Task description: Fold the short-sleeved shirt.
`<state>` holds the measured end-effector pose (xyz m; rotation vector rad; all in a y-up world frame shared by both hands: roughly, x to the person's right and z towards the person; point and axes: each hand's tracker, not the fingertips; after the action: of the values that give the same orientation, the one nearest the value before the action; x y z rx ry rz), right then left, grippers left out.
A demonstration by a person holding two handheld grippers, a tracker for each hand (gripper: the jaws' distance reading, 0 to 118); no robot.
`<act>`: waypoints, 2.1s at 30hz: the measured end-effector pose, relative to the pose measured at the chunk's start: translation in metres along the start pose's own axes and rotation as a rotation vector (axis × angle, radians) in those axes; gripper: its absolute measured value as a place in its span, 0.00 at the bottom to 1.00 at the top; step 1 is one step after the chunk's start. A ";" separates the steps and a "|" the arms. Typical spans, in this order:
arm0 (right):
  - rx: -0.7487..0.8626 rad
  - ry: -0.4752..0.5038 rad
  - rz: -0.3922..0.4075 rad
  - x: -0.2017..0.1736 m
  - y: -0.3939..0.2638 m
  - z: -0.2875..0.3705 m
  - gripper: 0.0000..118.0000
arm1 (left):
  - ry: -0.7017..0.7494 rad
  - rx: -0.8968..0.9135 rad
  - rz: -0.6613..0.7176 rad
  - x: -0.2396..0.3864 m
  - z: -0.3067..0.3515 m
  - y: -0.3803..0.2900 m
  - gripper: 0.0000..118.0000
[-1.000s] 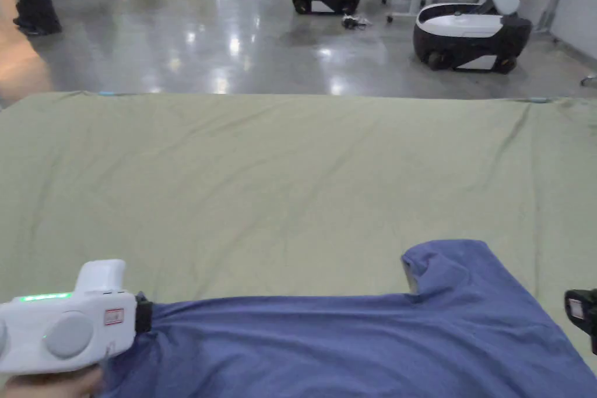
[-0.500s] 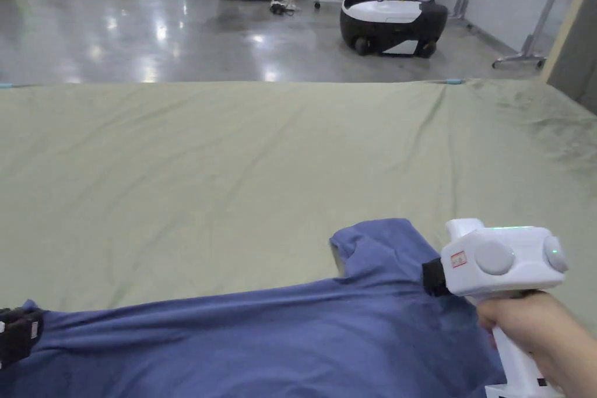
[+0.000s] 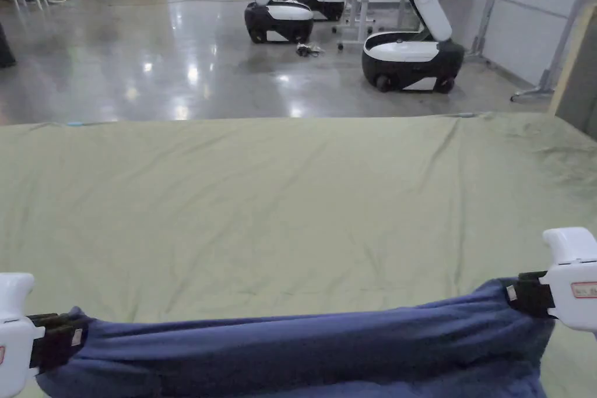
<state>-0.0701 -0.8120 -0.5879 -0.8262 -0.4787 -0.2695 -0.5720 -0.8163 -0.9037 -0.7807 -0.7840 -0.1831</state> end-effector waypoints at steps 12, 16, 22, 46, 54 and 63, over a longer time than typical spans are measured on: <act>-0.182 -0.073 0.127 -0.006 -0.141 0.005 0.00 | 0.021 -0.192 -0.055 0.006 0.001 -0.117 0.00; -0.195 -0.103 0.113 -0.007 -0.164 -0.019 0.01 | 0.073 -0.225 -0.099 0.002 -0.030 -0.143 0.00; -0.139 -0.176 0.020 -0.006 -0.164 -0.012 0.84 | 0.126 -0.163 -0.007 0.000 -0.001 -0.140 0.83; 0.199 0.021 0.082 -0.128 -0.151 0.156 0.02 | -0.674 -0.174 0.618 -0.160 -0.024 -0.158 1.00; 0.164 -0.029 0.036 -0.140 -0.139 0.143 0.02 | -0.809 -0.167 0.502 -0.129 -0.068 -0.138 1.00; 0.151 0.045 0.049 -0.167 -0.130 0.136 0.02 | -0.601 -0.275 0.331 -0.100 -0.085 -0.111 0.02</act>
<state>-0.3084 -0.7863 -0.5104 -0.6821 -0.4311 -0.2038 -0.6417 -0.9673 -0.9488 -1.2400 -1.1930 0.2614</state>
